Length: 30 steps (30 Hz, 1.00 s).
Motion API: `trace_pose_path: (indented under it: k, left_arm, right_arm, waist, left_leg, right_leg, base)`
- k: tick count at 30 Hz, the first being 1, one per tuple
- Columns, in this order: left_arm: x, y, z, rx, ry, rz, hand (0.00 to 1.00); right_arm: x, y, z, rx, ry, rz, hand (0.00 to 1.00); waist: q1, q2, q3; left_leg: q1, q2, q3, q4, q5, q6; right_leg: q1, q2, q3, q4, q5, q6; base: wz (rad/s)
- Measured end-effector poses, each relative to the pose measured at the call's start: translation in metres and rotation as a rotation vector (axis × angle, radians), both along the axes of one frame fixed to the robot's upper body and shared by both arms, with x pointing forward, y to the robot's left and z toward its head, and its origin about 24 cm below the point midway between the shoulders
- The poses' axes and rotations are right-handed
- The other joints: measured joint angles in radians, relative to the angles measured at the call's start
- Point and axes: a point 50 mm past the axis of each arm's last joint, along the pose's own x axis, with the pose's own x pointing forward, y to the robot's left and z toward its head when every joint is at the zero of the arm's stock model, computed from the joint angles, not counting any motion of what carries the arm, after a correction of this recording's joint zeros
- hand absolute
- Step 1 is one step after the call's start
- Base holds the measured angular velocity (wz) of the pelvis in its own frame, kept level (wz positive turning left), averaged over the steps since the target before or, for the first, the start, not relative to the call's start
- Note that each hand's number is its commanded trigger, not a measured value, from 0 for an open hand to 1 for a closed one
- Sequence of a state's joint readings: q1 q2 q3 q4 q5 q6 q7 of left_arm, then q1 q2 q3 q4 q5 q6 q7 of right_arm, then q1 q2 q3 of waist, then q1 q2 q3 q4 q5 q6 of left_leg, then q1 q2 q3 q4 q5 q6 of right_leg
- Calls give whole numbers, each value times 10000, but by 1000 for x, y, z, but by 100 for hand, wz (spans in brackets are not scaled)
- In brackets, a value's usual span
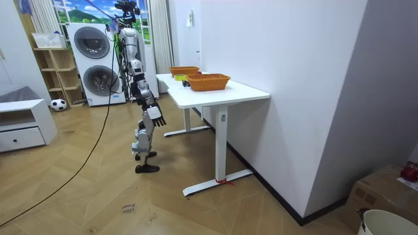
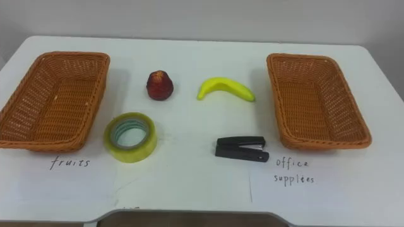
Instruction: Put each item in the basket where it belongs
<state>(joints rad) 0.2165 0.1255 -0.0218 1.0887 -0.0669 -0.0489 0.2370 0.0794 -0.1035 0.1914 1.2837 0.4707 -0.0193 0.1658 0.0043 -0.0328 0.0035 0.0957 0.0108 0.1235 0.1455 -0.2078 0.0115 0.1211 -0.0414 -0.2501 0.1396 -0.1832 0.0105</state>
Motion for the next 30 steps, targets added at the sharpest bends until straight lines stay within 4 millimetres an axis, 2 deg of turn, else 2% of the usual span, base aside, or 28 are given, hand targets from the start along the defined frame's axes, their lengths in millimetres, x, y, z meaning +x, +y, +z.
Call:
trace_pose_path:
  k: [13,21,25,26,30]
  left_arm:
    - [7,-4,0,391,12,-975,0]
    - [6,-4,0,337,55,-930,0]
    - [2,-2,-1,296,137,-649,0]
    - [2,-2,-1,291,128,-531,0]
    - [-1,2,0,406,97,-66,0]
  right_arm:
    - [-1,-2,0,25,-6,-321,0]
    - [-5,-5,0,-18,41,-861,0]
    - [-11,-9,0,-22,82,-1768,0]
    - [-16,-11,0,-19,129,-2359,0]
    - [-25,-19,1,-154,143,-4209,0]
  waist:
    - [13,97,-52]
    - [-21,123,-28]
    - [-27,94,-8]
    - [-26,42,18]
    - [-98,-1,26]
  left_leg:
    - [29,-9,4,-22,0,0]
    - [39,-16,-96,27,1,0]
    - [26,-19,-109,-13,-4,4]
    - [28,-21,-90,-6,-4,4]
    - [43,-20,-89,41,-3,4]
  right_leg:
    - [30,-4,31,-24,3,6]
    - [106,-7,-8,-21,3,6]
    - [102,-11,-21,-13,3,6]
    - [101,-14,-27,-13,3,6]
    - [121,-10,-17,-16,3,6]
  base:
    - [0]
    - [2]
    - [0]
    - [0]
    - [0]
